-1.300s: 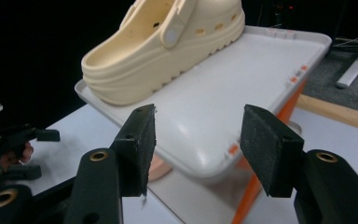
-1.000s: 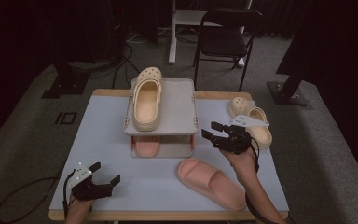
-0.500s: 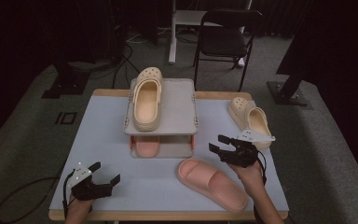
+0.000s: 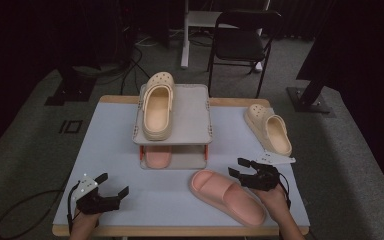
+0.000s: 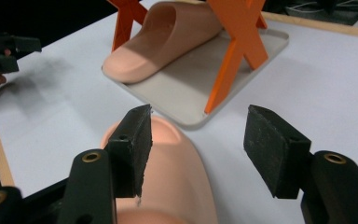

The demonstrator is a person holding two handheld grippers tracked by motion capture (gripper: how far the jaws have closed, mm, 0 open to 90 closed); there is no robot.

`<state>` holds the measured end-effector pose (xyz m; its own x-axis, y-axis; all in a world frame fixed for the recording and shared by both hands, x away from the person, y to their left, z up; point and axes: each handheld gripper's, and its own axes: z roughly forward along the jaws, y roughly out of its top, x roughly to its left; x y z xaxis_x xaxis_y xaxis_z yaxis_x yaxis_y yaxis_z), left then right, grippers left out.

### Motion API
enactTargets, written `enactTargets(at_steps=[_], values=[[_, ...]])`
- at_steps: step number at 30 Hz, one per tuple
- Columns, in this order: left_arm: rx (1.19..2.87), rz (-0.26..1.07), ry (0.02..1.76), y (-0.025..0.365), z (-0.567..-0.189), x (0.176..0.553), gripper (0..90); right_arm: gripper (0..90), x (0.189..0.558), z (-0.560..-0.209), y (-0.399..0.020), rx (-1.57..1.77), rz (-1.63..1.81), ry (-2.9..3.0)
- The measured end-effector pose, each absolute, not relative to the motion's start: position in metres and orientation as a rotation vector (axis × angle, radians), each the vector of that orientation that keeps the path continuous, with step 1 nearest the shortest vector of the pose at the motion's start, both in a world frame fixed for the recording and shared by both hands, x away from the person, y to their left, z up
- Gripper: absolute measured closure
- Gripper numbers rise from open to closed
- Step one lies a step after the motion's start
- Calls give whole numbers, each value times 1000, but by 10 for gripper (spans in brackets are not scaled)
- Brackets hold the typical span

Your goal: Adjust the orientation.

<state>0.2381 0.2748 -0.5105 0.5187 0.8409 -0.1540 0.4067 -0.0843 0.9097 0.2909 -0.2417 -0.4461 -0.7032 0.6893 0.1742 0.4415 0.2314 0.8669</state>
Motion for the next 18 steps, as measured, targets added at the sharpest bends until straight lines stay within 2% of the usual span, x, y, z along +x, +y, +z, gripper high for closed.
enactTargets(at_steps=[18], values=[[1683,506,1065,276,-510,238,1,410,272,-480,-269,1107,1401,2339]])
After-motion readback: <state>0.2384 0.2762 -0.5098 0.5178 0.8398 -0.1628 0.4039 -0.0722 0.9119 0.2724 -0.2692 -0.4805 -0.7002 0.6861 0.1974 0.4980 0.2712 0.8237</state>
